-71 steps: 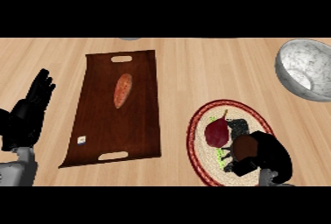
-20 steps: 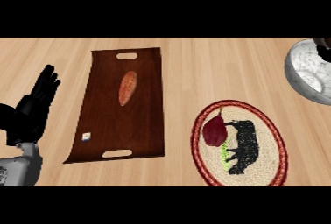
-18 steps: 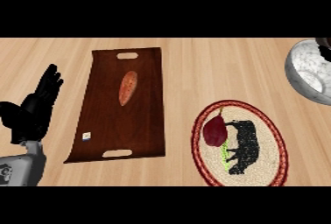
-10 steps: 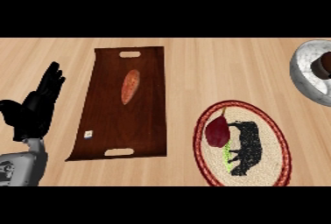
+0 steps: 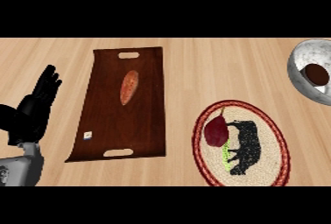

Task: Pick the cupcake from the placemat and place it in the bowl

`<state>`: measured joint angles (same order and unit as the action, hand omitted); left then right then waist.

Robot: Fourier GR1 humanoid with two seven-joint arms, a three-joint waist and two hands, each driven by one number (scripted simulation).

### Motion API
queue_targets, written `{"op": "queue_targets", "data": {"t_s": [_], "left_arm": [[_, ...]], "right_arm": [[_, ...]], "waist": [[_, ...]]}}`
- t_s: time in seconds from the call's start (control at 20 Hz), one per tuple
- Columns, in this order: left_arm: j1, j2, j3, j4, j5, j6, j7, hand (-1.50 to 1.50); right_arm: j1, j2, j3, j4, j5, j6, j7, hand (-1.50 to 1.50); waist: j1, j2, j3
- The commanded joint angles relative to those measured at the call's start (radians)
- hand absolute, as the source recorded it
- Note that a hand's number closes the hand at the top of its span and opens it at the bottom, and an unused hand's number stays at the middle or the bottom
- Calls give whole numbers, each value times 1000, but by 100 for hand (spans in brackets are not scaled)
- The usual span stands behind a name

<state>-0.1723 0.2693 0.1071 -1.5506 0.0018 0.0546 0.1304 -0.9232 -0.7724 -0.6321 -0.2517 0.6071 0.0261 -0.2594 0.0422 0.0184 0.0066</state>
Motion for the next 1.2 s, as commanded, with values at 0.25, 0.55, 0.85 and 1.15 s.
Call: {"op": "queue_targets", "data": {"t_s": [0.25, 0.55, 0.85, 1.15], "left_arm": [[-24, -18, -2, -1, -13, 27, 16, 0], [3, 8, 19, -10, 0, 0, 10, 0], [10, -15, 0, -11, -3, 2, 22, 0], [-26, 1, 25, 60, -9, -3, -22, 0]], "right_arm": [[57, -158, -254, 70, -254, 172, -65, -150], [229, -281, -293, 103, -298, 375, -130, -150], [317, -336, -352, 135, -372, 552, -138, -150], [378, -315, -378, 109, -413, 636, -225, -150]], "waist": [[-12, 3, 0], [-20, -1, 1], [-23, -4, 1], [-26, -3, 1]]}}
